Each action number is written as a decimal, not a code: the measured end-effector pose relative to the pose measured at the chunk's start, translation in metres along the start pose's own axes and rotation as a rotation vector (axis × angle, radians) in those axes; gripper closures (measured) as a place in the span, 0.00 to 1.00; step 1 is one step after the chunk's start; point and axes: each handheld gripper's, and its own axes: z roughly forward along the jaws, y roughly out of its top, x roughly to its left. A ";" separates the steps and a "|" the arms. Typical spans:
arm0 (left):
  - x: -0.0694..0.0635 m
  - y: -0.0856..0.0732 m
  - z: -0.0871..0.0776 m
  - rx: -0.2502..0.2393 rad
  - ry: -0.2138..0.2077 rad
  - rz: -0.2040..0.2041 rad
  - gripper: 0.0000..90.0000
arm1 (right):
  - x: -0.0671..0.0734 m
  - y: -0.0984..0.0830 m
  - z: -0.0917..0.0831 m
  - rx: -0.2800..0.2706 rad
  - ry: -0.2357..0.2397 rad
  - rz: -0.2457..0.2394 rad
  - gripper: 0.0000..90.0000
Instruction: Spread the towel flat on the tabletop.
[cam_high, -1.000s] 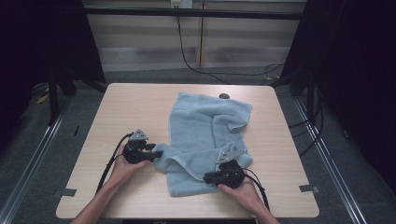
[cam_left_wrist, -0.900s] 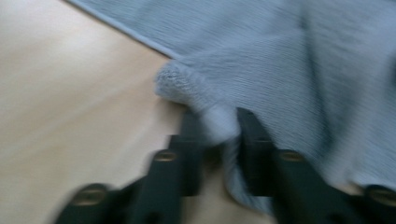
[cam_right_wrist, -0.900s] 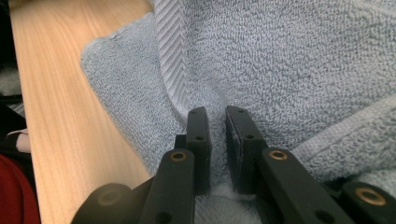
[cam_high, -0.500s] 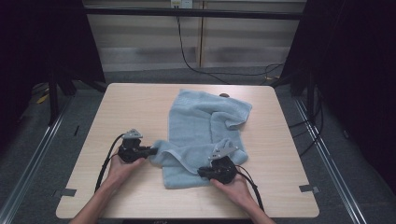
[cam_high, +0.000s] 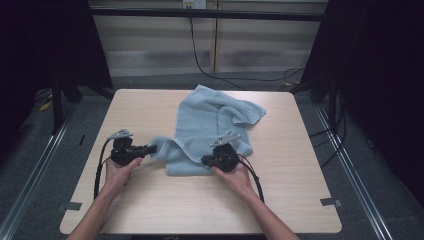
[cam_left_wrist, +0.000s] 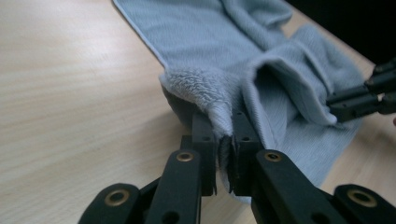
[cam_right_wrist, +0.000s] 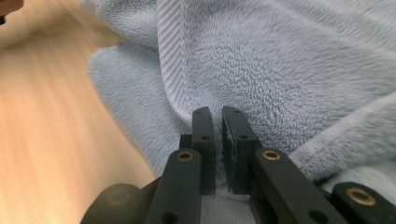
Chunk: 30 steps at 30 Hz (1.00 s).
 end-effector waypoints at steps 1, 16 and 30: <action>0.000 0.002 -0.003 -0.013 -0.001 -0.001 0.93 | 0.000 0.000 -0.006 -0.003 0.000 -0.007 0.94; -0.056 0.055 -0.058 -0.185 -0.054 0.097 0.93 | -0.014 0.023 -0.151 -0.261 -0.081 0.015 0.95; -0.099 0.021 -0.093 -0.195 -0.121 0.147 0.93 | 0.032 -0.005 -0.207 -0.332 -0.050 -0.080 0.95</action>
